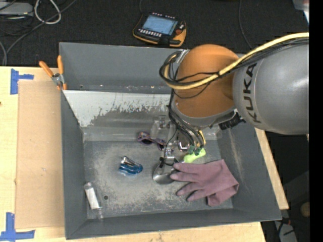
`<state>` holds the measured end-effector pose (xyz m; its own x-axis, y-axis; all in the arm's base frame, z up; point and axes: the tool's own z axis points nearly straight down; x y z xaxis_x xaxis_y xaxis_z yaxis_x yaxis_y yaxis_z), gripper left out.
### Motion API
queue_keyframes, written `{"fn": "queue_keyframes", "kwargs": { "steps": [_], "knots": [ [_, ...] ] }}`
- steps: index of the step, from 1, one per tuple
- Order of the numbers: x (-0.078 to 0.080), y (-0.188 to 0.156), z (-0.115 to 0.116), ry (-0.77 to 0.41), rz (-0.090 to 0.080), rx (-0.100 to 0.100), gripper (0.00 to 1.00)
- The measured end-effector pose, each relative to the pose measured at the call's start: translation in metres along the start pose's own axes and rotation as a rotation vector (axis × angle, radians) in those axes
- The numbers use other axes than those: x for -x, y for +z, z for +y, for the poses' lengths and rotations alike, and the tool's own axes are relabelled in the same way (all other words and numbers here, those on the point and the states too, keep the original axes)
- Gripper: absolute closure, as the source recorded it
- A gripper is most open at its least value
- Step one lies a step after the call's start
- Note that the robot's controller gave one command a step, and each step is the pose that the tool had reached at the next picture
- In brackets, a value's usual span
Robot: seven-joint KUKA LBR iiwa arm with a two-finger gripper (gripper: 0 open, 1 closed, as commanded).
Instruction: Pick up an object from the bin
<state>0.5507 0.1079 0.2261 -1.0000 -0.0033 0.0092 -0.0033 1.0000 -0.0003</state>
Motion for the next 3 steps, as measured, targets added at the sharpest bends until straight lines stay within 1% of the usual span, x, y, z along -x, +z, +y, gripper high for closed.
{"fn": "queue_keyframes", "kwargs": {
  "steps": [1, 2, 3],
  "knots": [
    [0.002, -0.004, -0.001, 0.005, -0.008, 0.001, 0.0],
    [0.026, 0.132, -0.087, -0.148, -0.01, 0.001, 0.0],
    [0.029, 0.068, -0.153, -0.334, -0.026, -0.001, 0.0]
  ]
}}
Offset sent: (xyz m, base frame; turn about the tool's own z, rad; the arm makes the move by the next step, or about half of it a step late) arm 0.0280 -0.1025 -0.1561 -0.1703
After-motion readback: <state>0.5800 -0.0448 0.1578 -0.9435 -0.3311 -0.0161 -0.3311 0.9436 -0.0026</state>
